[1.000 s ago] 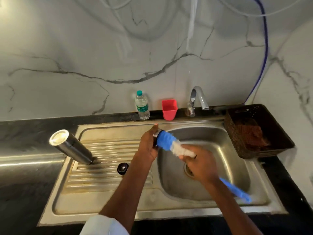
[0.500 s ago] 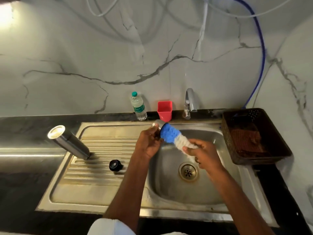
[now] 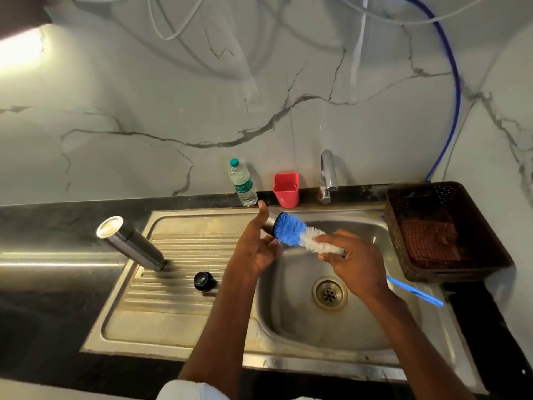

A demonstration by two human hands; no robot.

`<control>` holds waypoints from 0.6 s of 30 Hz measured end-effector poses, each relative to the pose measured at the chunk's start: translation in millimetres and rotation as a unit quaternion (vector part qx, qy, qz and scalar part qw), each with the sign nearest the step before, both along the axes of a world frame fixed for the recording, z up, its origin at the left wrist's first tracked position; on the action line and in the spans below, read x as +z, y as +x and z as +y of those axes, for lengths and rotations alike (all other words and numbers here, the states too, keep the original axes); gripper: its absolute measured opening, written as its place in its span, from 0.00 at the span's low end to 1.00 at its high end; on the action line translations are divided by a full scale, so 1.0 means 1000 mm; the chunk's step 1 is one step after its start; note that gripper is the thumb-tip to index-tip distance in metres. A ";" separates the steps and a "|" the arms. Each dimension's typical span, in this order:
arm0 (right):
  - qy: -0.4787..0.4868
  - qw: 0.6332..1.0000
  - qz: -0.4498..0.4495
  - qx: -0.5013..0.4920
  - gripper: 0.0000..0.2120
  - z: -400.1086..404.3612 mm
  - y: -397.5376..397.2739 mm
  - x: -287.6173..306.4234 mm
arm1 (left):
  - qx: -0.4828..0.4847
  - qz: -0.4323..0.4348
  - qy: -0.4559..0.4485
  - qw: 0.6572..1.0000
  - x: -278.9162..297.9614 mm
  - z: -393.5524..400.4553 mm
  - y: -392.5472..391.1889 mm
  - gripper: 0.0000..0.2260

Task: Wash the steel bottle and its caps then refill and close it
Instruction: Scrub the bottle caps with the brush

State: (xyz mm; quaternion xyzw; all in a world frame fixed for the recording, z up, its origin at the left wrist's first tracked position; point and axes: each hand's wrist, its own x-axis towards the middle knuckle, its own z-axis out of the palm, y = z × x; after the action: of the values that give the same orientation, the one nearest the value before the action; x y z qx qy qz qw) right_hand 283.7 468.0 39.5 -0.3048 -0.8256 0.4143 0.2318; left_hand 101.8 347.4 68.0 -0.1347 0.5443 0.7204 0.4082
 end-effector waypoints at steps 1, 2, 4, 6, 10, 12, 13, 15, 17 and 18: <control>0.004 1.000 -0.003 0.009 0.20 -0.001 0.001 -0.001 | 0.015 0.005 -0.023 1.000 0.003 0.003 0.004 0.21; 0.005 1.000 0.000 0.016 0.21 -0.001 0.002 -0.001 | 0.025 0.012 -0.029 0.999 0.003 0.005 0.007 0.21; 0.006 1.000 0.012 0.018 0.21 0.001 0.003 -0.002 | 0.035 0.013 0.005 0.999 0.002 0.009 0.011 0.14; -0.022 0.999 0.030 0.006 0.21 0.005 0.004 -0.004 | 0.034 0.011 0.055 0.998 -0.003 0.009 0.011 0.07; -0.026 0.998 0.049 -0.008 0.22 0.009 0.008 -0.005 | 0.024 0.022 0.060 0.998 -0.009 0.009 0.015 0.14; 0.001 0.999 0.040 -0.012 0.21 0.009 0.011 -0.004 | 0.016 0.018 0.009 1.000 -0.005 0.015 0.017 0.20; 0.015 0.999 0.033 -0.009 0.21 0.009 0.013 -0.004 | 0.010 0.017 -0.008 1.000 -0.005 0.016 0.018 0.20; 0.031 0.999 0.016 -0.007 0.20 0.009 0.017 -0.003 | 0.012 0.022 -0.009 1.000 -0.005 0.018 0.019 0.13; 0.034 0.999 0.011 -0.014 0.19 0.012 0.022 -0.001 | 0.012 0.014 0.019 1.000 -0.007 0.019 0.022 0.07; 0.039 0.999 0.011 -0.018 0.19 0.013 0.024 0.000 | 0.011 0.009 0.025 1.000 -0.005 0.019 0.025 0.08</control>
State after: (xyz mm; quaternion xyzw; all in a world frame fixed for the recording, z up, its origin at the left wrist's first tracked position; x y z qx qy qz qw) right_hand 307.4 481.0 39.9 -0.3062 -0.8328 0.3808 0.2601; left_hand 126.7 366.2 62.5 -0.1236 0.5280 0.7396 0.3986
